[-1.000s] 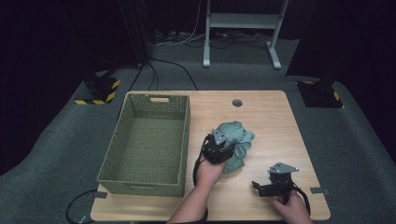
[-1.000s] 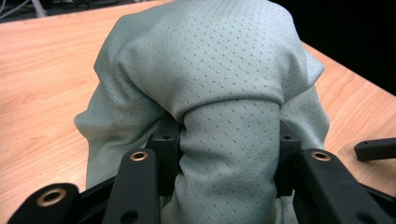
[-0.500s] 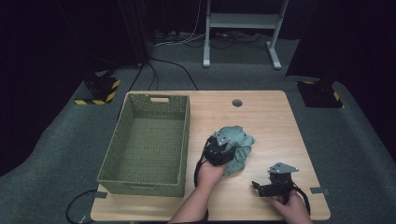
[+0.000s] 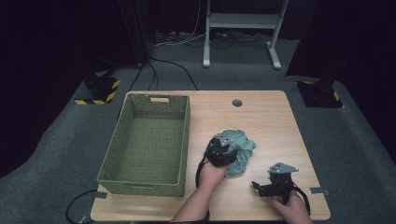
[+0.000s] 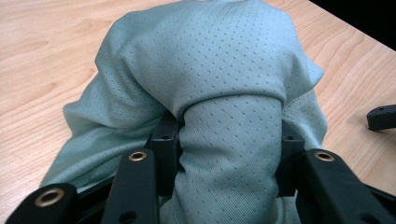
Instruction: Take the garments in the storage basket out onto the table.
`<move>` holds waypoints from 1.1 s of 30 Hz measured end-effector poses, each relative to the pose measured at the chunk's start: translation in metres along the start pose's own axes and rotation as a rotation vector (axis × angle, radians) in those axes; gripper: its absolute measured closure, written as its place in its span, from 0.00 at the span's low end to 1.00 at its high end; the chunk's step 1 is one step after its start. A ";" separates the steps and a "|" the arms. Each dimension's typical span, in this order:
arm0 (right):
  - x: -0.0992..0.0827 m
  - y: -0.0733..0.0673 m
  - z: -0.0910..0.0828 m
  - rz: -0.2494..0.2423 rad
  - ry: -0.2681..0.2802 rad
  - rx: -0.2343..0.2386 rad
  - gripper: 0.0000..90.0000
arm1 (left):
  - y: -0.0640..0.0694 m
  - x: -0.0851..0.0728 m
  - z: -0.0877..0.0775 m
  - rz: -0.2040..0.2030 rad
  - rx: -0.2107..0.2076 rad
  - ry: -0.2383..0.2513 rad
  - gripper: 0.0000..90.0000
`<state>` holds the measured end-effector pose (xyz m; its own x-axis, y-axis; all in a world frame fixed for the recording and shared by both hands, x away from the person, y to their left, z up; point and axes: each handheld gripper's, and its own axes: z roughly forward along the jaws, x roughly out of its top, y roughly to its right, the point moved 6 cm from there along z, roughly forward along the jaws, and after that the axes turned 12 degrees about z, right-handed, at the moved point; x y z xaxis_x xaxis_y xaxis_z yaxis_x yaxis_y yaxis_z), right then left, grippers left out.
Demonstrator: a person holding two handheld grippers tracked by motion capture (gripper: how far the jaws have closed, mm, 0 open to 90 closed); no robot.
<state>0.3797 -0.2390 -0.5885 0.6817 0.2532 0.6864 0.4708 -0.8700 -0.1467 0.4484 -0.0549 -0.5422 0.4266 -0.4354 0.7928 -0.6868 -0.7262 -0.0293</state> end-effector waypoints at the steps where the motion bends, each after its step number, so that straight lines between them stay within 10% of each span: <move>1: 0.000 0.000 0.000 0.000 0.000 0.000 0.00 | 0.000 0.000 0.001 -0.001 -0.005 -0.004 0.62; 23: 0.000 0.000 0.000 -0.002 0.000 -0.001 0.00 | -0.003 -0.008 0.009 -0.021 -0.029 -0.020 0.59; 33: 0.000 0.000 0.000 -0.001 0.000 0.000 0.00 | -0.005 0.000 0.001 -0.012 -0.028 0.025 0.40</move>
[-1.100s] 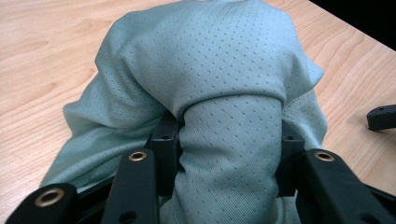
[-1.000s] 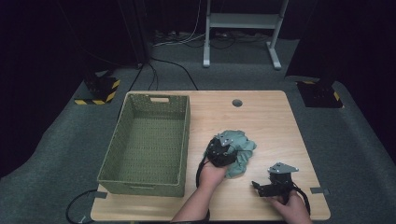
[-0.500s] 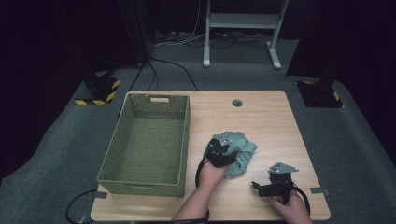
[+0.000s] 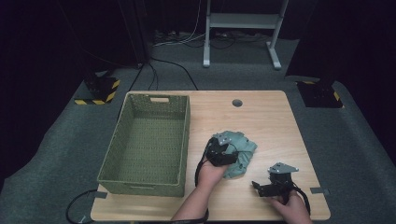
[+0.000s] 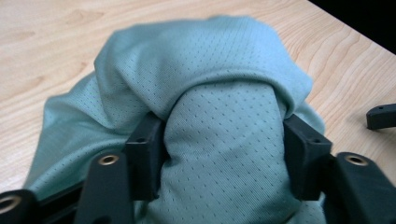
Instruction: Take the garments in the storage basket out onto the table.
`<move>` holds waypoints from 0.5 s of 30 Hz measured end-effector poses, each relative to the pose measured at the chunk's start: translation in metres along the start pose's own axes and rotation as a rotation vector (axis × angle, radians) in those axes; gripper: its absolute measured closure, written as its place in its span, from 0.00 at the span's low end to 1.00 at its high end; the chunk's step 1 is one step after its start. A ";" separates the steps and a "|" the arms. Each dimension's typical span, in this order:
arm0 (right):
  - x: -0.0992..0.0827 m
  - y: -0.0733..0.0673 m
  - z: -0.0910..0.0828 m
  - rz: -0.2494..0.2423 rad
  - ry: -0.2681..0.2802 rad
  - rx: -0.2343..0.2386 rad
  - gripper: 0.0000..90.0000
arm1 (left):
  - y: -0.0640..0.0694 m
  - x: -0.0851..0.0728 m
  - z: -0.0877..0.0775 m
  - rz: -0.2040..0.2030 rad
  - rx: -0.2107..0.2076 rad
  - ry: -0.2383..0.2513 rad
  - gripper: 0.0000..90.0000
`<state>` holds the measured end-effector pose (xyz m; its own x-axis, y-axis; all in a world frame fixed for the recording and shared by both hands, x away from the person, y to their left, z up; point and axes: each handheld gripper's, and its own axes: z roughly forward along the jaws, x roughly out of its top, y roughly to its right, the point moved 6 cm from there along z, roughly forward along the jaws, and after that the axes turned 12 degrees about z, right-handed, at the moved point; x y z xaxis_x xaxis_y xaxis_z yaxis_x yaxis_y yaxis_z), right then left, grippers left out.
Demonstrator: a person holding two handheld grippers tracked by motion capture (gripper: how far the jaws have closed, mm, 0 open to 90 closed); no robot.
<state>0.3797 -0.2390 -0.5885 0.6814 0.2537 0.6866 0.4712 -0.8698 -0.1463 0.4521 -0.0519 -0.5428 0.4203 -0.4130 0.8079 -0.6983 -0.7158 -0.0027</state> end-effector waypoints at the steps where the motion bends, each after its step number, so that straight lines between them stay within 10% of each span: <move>1: 0.000 0.000 0.000 0.000 0.000 0.000 0.00 | 0.000 0.001 -0.002 0.003 0.000 0.005 0.39; 15: 0.000 0.000 0.000 -0.001 0.000 -0.001 0.00 | 0.000 0.018 -0.023 0.029 0.013 0.089 0.17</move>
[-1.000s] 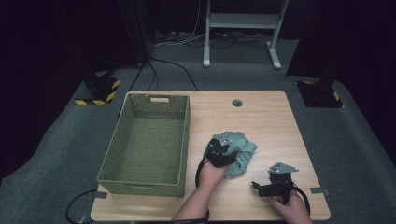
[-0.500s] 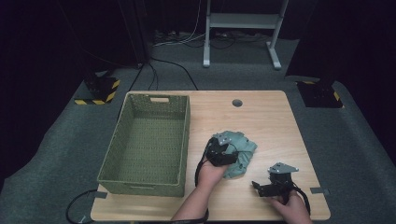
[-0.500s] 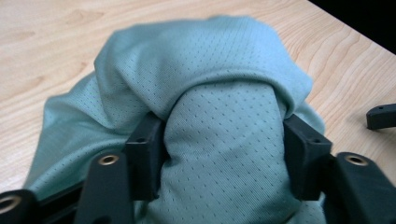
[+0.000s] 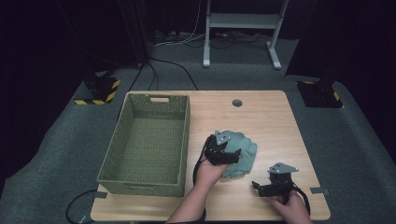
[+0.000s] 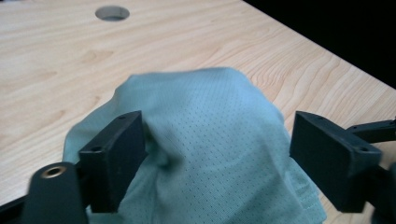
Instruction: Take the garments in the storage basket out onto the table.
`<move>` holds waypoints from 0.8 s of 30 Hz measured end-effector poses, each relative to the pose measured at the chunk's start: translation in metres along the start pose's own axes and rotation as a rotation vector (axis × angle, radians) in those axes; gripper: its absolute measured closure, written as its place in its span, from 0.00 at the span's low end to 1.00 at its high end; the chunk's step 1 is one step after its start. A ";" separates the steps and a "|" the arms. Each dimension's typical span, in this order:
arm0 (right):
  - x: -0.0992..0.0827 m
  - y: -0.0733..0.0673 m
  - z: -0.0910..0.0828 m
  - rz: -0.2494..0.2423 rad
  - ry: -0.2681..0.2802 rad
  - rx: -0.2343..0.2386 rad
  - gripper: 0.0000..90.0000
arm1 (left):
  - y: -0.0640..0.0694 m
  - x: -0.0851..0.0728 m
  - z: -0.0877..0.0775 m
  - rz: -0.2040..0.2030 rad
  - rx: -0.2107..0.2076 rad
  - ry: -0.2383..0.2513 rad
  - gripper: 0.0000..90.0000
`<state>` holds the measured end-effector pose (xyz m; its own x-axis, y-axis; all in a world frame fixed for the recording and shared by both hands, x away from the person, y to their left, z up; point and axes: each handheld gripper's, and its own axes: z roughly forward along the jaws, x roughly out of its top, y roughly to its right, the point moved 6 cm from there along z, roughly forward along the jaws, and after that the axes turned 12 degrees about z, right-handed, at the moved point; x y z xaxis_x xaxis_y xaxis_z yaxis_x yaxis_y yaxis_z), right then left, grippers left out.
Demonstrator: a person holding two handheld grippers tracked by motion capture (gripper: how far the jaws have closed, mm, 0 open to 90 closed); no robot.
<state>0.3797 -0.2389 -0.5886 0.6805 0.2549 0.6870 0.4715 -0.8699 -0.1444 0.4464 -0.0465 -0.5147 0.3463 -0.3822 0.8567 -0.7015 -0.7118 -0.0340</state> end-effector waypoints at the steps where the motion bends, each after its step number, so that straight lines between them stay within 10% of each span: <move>1: 0.000 0.000 0.000 0.000 0.000 0.000 0.00 | 0.000 0.002 -0.002 0.002 -0.001 0.003 0.16; 24: 0.000 0.000 0.000 -0.003 -0.001 0.003 0.00 | -0.002 0.021 -0.026 0.014 0.018 0.075 0.01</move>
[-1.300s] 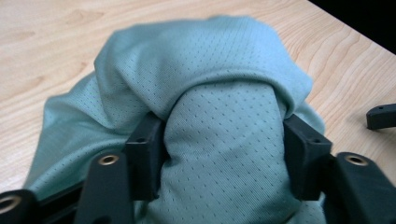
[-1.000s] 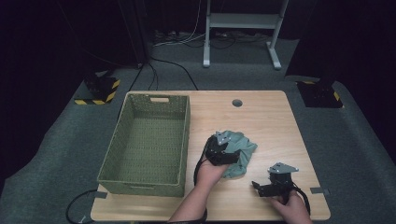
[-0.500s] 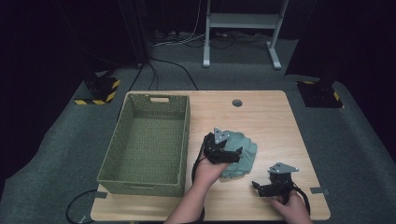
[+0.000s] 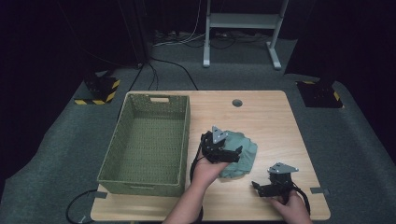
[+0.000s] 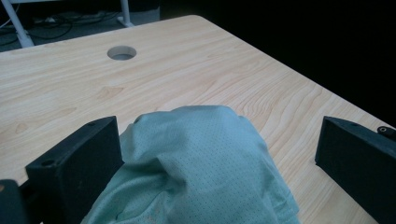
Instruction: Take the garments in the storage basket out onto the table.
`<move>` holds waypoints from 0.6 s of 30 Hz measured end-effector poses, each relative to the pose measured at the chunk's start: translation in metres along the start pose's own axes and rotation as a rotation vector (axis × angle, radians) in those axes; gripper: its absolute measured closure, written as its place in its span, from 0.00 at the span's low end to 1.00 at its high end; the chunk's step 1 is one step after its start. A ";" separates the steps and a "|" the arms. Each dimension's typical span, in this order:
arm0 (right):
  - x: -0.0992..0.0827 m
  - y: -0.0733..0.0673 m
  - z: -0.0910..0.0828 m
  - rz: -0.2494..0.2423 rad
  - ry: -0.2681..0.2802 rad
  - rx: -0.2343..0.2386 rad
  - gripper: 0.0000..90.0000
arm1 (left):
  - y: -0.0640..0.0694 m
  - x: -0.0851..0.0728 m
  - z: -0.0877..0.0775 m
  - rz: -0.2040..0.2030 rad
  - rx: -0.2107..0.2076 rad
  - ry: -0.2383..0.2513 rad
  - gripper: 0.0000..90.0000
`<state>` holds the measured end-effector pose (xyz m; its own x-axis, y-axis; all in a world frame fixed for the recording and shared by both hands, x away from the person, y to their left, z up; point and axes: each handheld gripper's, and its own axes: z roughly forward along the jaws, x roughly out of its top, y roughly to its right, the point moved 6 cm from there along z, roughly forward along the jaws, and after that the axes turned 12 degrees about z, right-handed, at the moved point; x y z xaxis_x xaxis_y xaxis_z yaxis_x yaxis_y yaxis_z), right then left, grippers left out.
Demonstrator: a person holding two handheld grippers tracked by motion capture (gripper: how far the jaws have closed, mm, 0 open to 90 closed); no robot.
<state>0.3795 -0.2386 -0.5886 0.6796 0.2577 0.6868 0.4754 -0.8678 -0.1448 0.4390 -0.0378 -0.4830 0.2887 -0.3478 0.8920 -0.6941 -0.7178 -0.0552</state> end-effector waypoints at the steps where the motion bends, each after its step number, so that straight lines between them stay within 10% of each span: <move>1: 0.000 0.000 0.000 0.000 0.000 0.000 0.00 | 0.000 0.000 -0.001 0.002 -0.001 0.001 0.01; 18: 0.000 0.000 0.000 -0.001 0.000 0.000 0.00 | 0.003 0.000 -0.023 0.031 0.014 0.012 0.01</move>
<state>0.3795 -0.2385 -0.5886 0.6793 0.2582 0.6870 0.4756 -0.8678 -0.1441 0.4221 -0.0260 -0.4730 0.2589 -0.3626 0.8952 -0.6935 -0.7149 -0.0890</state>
